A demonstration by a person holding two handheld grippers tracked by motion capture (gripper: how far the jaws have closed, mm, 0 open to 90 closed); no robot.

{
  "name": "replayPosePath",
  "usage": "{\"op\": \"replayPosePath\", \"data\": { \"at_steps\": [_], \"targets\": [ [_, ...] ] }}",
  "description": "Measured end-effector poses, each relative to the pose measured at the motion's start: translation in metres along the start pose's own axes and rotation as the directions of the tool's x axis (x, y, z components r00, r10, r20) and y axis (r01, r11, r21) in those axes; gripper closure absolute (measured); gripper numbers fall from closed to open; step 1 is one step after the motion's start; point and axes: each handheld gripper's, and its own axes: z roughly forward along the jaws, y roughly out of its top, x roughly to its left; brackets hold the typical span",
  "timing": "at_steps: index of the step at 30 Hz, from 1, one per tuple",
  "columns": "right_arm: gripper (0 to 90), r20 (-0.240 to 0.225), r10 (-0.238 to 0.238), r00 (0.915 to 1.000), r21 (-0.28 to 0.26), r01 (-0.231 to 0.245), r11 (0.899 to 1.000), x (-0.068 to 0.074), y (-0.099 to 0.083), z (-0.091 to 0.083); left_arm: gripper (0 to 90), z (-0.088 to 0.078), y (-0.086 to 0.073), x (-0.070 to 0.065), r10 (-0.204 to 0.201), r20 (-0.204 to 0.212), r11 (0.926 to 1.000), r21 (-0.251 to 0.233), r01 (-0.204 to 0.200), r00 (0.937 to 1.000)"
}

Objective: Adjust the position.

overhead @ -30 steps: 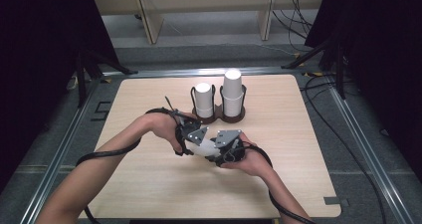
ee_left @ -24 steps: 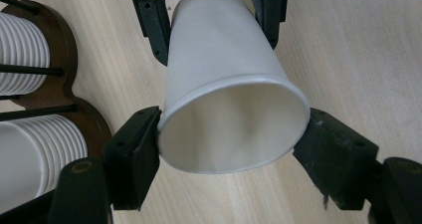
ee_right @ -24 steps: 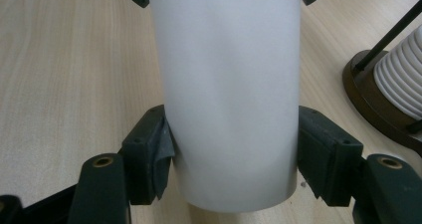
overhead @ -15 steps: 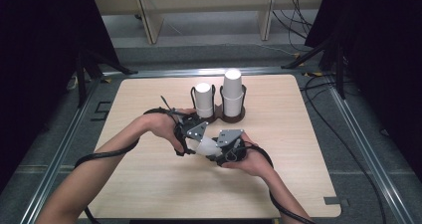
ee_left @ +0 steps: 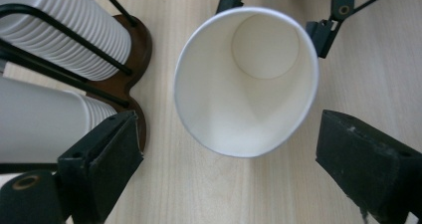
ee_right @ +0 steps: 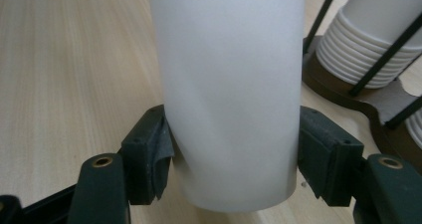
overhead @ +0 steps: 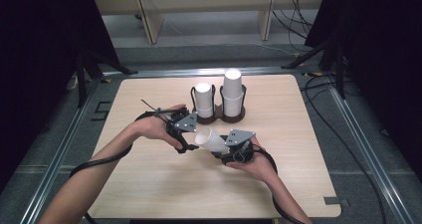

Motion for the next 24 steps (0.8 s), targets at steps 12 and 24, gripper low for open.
{"op": "replayPosePath", "data": {
  "at_steps": [12,24],
  "targets": [
    [35.4,0.159,0.112,0.9808,-0.126,-0.093,0.988,0.007,-0.010,-0.005,9.4,0.002,-0.026,-0.016,-0.331,-0.055,0.9099,-0.284,0.303,0.9421],
    [35.2,0.202,0.193,0.9602,-0.180,-0.157,0.971,0.011,-0.013,-0.002,9.3,0.007,-0.038,-0.029,-0.471,-0.042,0.8135,-0.407,0.415,0.8811]
  ]
}}
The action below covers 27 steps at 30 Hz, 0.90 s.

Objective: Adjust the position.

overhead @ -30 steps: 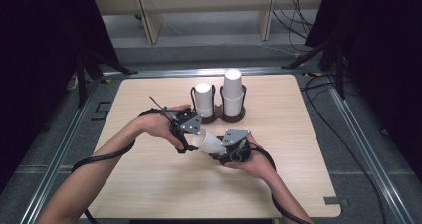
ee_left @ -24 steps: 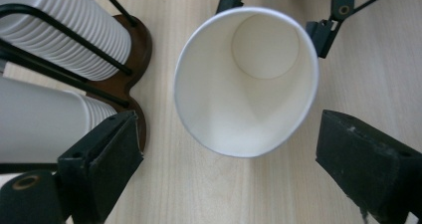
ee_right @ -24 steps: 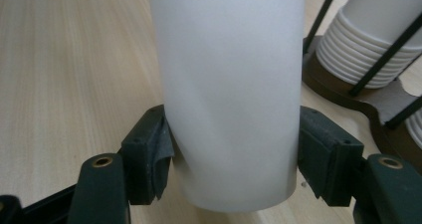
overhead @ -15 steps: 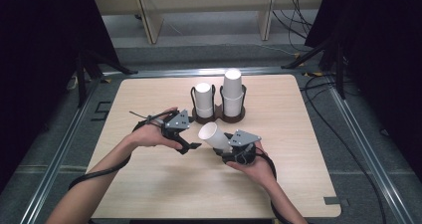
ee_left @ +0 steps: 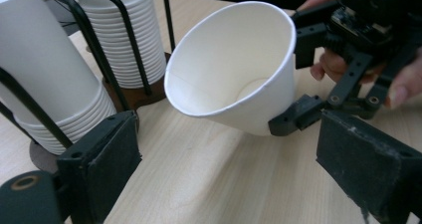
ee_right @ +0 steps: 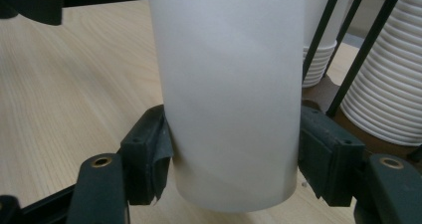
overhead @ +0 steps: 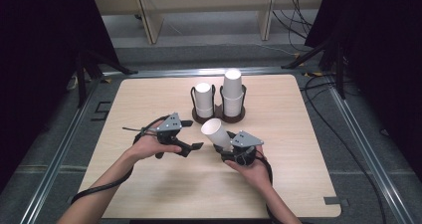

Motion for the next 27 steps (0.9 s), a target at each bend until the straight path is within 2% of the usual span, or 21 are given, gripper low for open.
{"op": "replayPosePath", "data": {
  "at_steps": [1,3,5,10,12,13,15,17,18,19,20,23,24,27],
  "targets": [
    [35.2,0.004,0.004,1.0000,-0.008,-0.004,1.000,0.000,0.000,0.000,9.3,0.001,-0.001,0.001,-0.010,-0.003,0.9998,-0.018,0.010,0.9999],
    [35.2,0.011,0.003,0.9999,-0.020,-0.002,1.000,-0.001,0.000,0.000,9.4,0.002,-0.003,0.001,-0.058,-0.006,0.9971,-0.050,0.058,0.9983],
    [35.1,0.020,0.010,0.9997,-0.027,-0.010,1.000,-0.001,-0.001,0.000,9.3,0.003,-0.004,0.000,-0.082,-0.006,0.9944,-0.067,0.081,0.9966],
    [35.1,0.016,0.067,0.9976,-0.025,-0.067,0.997,-0.001,-0.001,-0.001,9.2,0.007,-0.007,-0.007,-0.133,-0.008,0.9868,-0.095,0.131,0.9911],
    [35.1,0.012,0.074,0.9972,-0.029,-0.074,0.997,-0.002,0.000,0.000,9.0,0.010,-0.007,-0.010,-0.155,-0.007,0.9814,-0.116,0.153,0.9879],
    [35.1,0.021,0.055,0.9983,-0.042,-0.054,0.998,-0.003,0.000,0.001,8.9,0.011,-0.006,-0.011,-0.158,-0.003,0.9803,-0.121,0.156,0.9875],
    [35.0,0.017,0.064,0.9978,-0.045,-0.063,0.997,-0.003,0.000,0.001,8.5,0.015,-0.004,-0.013,-0.179,-0.002,0.9727,-0.151,0.177,0.9839],
    [35.0,0.020,0.072,0.9972,-0.057,-0.071,0.996,-0.003,0.000,0.002,7.9,0.016,-0.003,-0.013,-0.181,-0.012,0.9739,-0.142,0.177,0.9835],
    [35.0,0.026,0.071,0.9971,-0.056,-0.069,0.996,-0.003,0.000,0.002,7.8,0.018,-0.003,-0.013,-0.187,-0.006,0.9709,-0.153,0.184,0.9823],
    [35.0,0.014,0.070,0.9974,-0.070,-0.069,0.995,-0.004,0.001,0.003,7.8,0.018,-0.002,-0.014,-0.187,-0.009,0.9718,-0.148,0.184,0.9823],
    [35.0,0.010,0.094,0.9955,-0.057,-0.093,0.994,-0.003,0.001,0.002,7.5,0.019,-0.001,-0.014,-0.190,-0.013,0.9703,-0.155,0.186,0.9816],
    [35.0,0.022,0.097,0.9950,-0.046,-0.096,0.994,-0.003,0.002,0.000,7.2,0.023,0.000,-0.014,-0.203,-0.007,0.9640,-0.177,0.198,0.9792],
    [35.0,0.017,0.100,0.9948,-0.057,-0.099,0.993,-0.003,0.001,0.001,7.1,0.023,0.001,-0.015,-0.206,-0.017,0.9655,-0.167,0.200,0.9785],
    [35.0,0.029,0.096,0.9949,-0.055,-0.095,0.994,-0.004,0.002,0.000,6.6,0.026,0.001,-0.015,-0.204,-0.014,0.9660,-0.166,0.199,0.9790]
  ]
}}
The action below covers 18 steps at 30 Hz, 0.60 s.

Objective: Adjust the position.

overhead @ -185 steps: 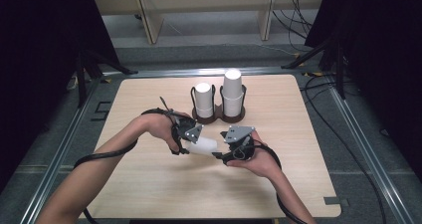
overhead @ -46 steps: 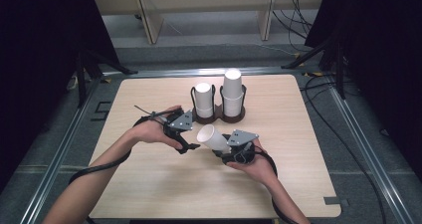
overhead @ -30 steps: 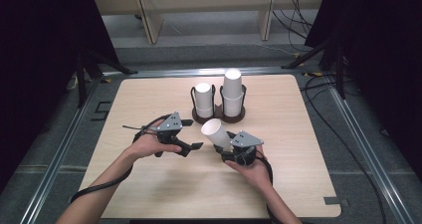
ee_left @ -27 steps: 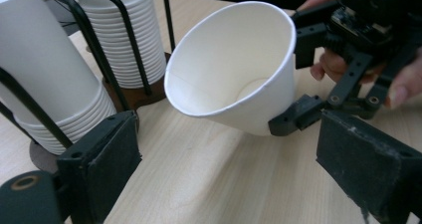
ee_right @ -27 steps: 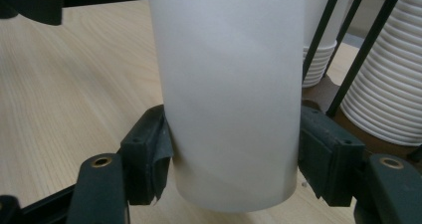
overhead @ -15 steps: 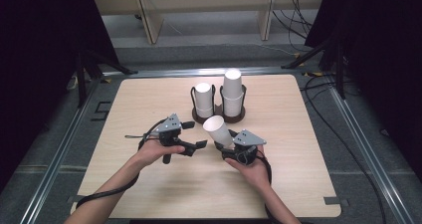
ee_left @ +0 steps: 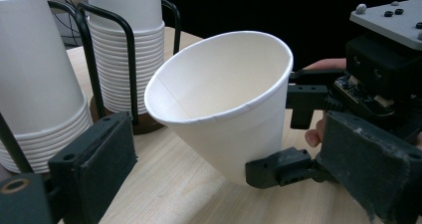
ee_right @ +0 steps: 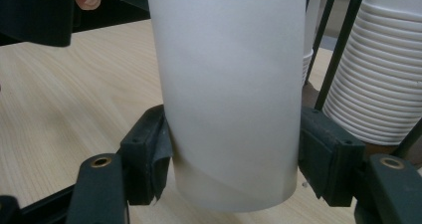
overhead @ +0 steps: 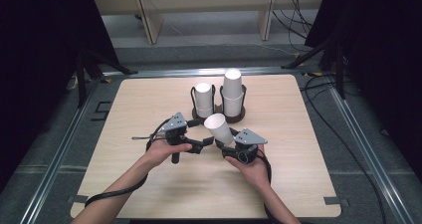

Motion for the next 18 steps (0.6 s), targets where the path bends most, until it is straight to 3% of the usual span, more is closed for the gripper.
{"op": "replayPosePath", "data": {
  "at_steps": [4,5,11,18],
  "targets": [
    [35.0,-0.002,-0.011,0.9999,-0.018,0.011,1.000,-0.001,0.000,0.001,6.0,0.004,0.001,0.000,-0.009,0.008,0.9997,-0.023,0.009,0.9999],
    [35.0,-0.002,-0.018,0.9998,-0.023,0.018,1.000,-0.001,0.000,0.002,5.9,0.004,0.001,-0.001,-0.002,-0.006,1.0000,-0.009,0.002,1.0000],
    [35.0,0.008,-0.020,0.9998,-0.013,0.020,1.000,-0.001,0.001,0.000,4.8,0.009,0.000,-0.001,-0.017,-0.001,0.9998,-0.013,0.017,0.9999],
    [35.0,0.002,-0.020,0.9998,-0.032,0.020,0.999,0.000,0.002,0.002,4.3,0.014,-0.001,-0.002,-0.065,0.010,0.9978,-0.009,0.065,0.9978]
  ]
}}
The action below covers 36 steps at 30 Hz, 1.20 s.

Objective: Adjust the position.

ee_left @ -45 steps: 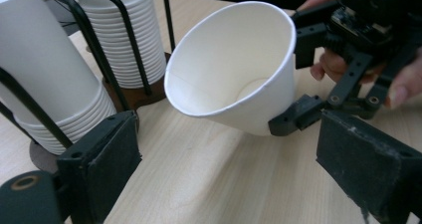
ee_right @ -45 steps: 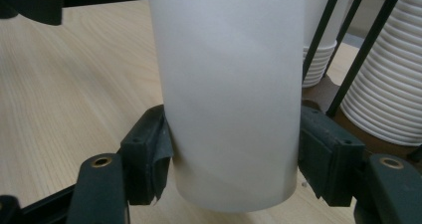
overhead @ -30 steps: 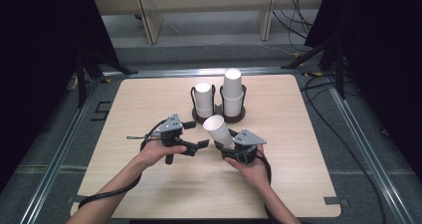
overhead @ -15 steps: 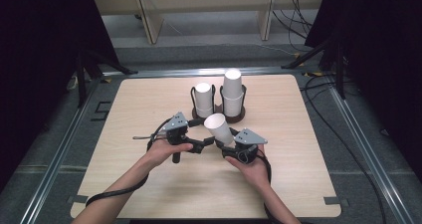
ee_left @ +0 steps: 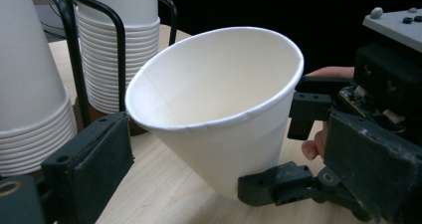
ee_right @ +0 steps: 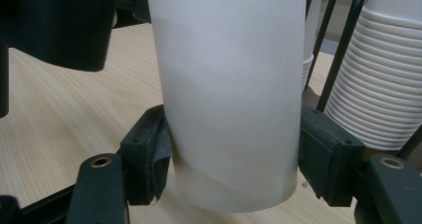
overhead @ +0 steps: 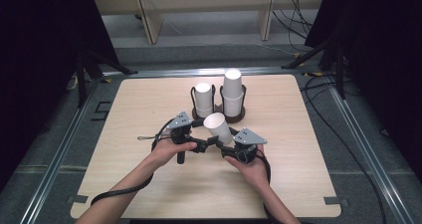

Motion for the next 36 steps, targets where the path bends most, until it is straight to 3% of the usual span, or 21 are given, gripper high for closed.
{"op": "replayPosePath", "data": {
  "at_steps": [8,9,10,15,17,18,20,22,26,27,28,36],
  "targets": [
    [35.0,0.013,-0.006,0.9999,0.011,0.006,1.000,0.001,0.001,-0.001,3.1,0.004,0.000,0.003,-0.023,-0.006,0.9997,0.005,0.023,0.9997],
    [35.0,0.003,0.018,0.9998,0.029,-0.018,0.999,0.003,0.002,-0.001,3.0,0.006,-0.001,0.003,-0.031,0.004,0.9995,-0.007,0.031,0.9995],
    [35.0,0.017,0.007,0.9998,0.007,-0.008,1.000,0.003,0.001,0.000,2.8,0.005,0.000,0.003,-0.030,-0.011,0.9995,0.005,0.030,0.9995],
    [35.0,0.011,-0.009,0.9999,0.005,0.009,1.000,0.003,0.002,0.000,2.7,0.008,-0.001,0.004,-0.037,-0.011,0.9993,0.001,0.037,0.9992],
    [35.0,-0.004,0.006,1.0000,0.021,-0.006,1.000,0.005,0.002,0.000,2.7,0.010,-0.001,0.005,-0.042,-0.007,0.9991,-0.004,0.042,0.9991],
    [35.0,0.002,-0.018,0.9998,0.008,0.018,1.000,0.004,0.002,0.001,2.7,0.009,-0.001,0.004,-0.044,-0.016,0.9990,0.006,0.044,0.9989],
    [35.0,-0.023,0.007,0.9997,0.015,-0.006,1.000,0.007,0.002,0.002,2.8,0.011,0.000,0.005,-0.047,-0.012,0.9989,-0.002,0.047,0.9988],
    [35.0,-0.013,0.005,0.9999,0.028,-0.004,1.000,0.008,0.002,0.001,3.0,0.013,-0.001,0.004,-0.049,0.000,0.9987,-0.014,0.049,0.9988],
    [34.7,-0.023,0.003,0.9997,0.014,-0.003,1.000,0.010,0.002,0.003,7.8,0.013,0.000,0.004,-0.043,-0.022,0.9990,-0.012,0.043,0.9988],
    [34.5,-0.004,-0.035,0.9994,0.012,0.035,0.999,0.008,0.002,0.003,11.0,0.013,0.000,0.004,-0.048,-0.022,0.9988,-0.013,0.047,0.9986],
    [34.2,-0.011,-0.038,0.9992,0.016,0.038,0.999,0.008,0.002,0.003,13.1,0.013,0.000,0.005,-0.050,-0.008,0.9985,-0.024,0.050,0.9987],
    [31.3,-0.024,-0.047,0.9986,0.029,0.048,0.998,0.009,0.003,0.005,20.5,0.007,0.001,-0.001,0.029,-0.032,0.9995,-0.013,-0.029,0.9991]
  ]
}}
